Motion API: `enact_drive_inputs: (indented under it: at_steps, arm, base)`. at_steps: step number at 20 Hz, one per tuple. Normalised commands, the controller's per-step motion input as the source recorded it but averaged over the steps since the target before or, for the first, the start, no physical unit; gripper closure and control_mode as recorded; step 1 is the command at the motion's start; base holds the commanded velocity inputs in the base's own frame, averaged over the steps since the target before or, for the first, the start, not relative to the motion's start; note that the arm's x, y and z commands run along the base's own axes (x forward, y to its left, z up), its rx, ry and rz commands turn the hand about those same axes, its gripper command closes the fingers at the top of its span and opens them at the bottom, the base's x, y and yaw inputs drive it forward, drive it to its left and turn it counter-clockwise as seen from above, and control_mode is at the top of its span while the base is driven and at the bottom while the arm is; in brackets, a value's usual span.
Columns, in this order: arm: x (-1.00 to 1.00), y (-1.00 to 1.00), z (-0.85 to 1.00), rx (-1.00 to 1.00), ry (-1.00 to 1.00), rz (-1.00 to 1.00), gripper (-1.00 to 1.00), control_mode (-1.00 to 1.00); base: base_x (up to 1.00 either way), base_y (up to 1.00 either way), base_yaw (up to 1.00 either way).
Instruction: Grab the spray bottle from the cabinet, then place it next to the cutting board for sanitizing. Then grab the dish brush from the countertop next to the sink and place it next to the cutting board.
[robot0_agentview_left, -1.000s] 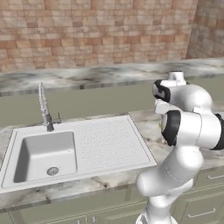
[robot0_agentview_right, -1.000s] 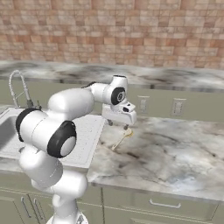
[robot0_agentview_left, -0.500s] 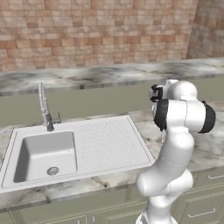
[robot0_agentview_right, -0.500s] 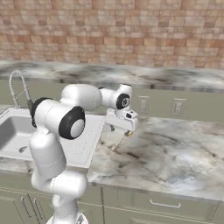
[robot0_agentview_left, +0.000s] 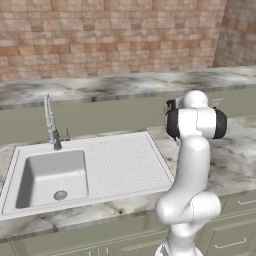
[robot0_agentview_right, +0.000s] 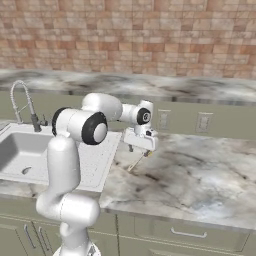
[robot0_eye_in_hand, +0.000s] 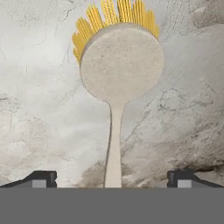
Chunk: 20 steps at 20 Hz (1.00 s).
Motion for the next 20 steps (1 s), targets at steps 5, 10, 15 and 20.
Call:
enact_drive_inputs:
  at_steps: [5,10,15,20]
  arm:
    - [0.22,-0.19,-0.23,0.00,0.08,-0.03,-1.00,-1.00]
    - [0.16,-0.18,-0.20,0.00,0.06,-0.02,-1.00,-1.00]
    - [0.11,-0.03,-0.25,0.00,0.03,-0.03,-1.00,-1.00]
    - [0.14,0.00,-0.31,0.00,0.03,-0.06,-1.00,-1.00]
  base:
    - [0.00,0.00,0.00]
    - [0.00,0.00,0.00]
    - [0.00,0.00,0.00]
    - [0.00,0.00,0.00]
